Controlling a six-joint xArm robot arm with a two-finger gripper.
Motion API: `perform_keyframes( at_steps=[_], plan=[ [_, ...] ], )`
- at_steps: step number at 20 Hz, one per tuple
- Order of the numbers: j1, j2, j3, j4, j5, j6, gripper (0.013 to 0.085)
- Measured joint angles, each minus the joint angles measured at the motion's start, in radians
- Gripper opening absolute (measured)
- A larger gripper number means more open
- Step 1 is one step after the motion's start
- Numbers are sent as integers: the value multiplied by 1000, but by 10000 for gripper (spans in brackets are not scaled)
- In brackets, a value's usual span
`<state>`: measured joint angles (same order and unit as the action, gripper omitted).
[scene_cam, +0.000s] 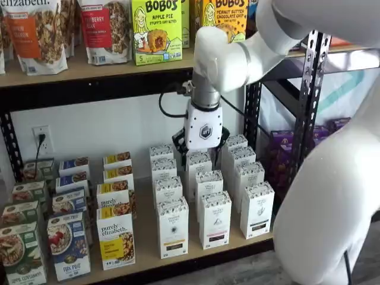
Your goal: Pick up the white box with a yellow strip in the middle, on the bottom shelf, the fourth box from the left
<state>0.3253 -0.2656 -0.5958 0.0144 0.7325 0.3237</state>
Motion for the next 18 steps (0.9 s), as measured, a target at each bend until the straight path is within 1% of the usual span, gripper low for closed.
perform_keyframes(
  at_steps=[1, 2, 3, 4, 7, 10, 12, 14, 18],
  plan=[
    [-3, 20, -1, 1, -29, -4, 850],
    [-7, 40, -2, 21, -54, -24, 850],
    [-11, 63, -7, 15, -78, -24, 850],
    [-15, 93, -14, -3, -102, -15, 850],
    [-23, 141, -28, -17, -124, -11, 850],
    [-32, 205, -41, -20, -169, -19, 850],
    [-35, 256, -50, -31, -209, -13, 850],
    [-36, 303, -54, -56, -256, 8, 850],
    [-32, 413, -78, -24, -335, -17, 850]
  ],
)
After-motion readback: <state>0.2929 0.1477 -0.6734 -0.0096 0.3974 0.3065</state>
